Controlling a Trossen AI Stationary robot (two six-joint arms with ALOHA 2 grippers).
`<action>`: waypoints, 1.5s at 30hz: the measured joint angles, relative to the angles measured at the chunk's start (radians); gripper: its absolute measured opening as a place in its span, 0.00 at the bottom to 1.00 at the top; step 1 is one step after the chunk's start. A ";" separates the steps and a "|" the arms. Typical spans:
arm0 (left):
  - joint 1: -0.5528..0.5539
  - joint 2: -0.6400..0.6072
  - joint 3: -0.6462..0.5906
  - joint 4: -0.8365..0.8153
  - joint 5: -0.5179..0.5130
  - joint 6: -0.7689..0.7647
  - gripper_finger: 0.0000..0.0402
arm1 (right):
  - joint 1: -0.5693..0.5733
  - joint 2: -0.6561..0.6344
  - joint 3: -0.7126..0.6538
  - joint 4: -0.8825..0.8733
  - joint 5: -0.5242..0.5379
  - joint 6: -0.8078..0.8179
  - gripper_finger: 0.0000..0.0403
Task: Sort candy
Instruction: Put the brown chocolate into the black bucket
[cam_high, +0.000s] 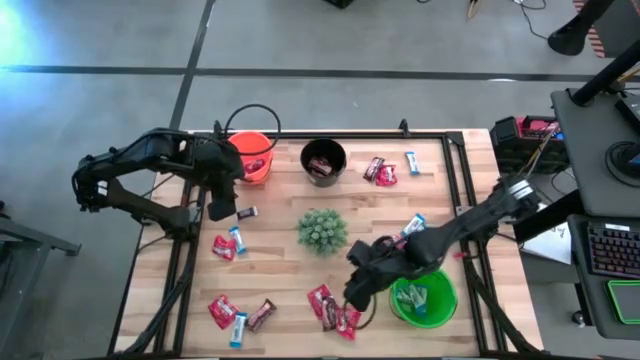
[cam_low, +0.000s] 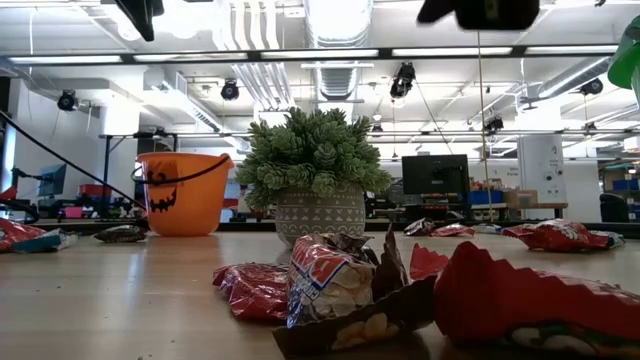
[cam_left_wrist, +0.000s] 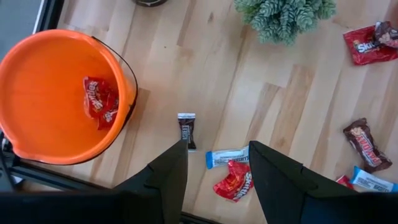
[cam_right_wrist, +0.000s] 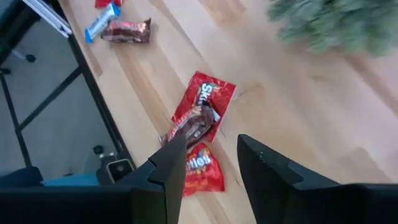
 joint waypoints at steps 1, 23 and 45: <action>0.000 0.000 0.000 0.000 0.000 -0.002 0.38 | 0.000 0.019 0.000 0.016 -0.008 0.000 0.35; 0.000 -0.004 0.000 0.000 0.000 0.021 0.38 | 0.000 0.179 0.000 0.332 0.019 0.431 0.46; 0.000 0.004 0.000 0.000 -0.006 0.191 0.38 | -0.005 0.264 -0.001 0.361 -0.026 0.512 0.46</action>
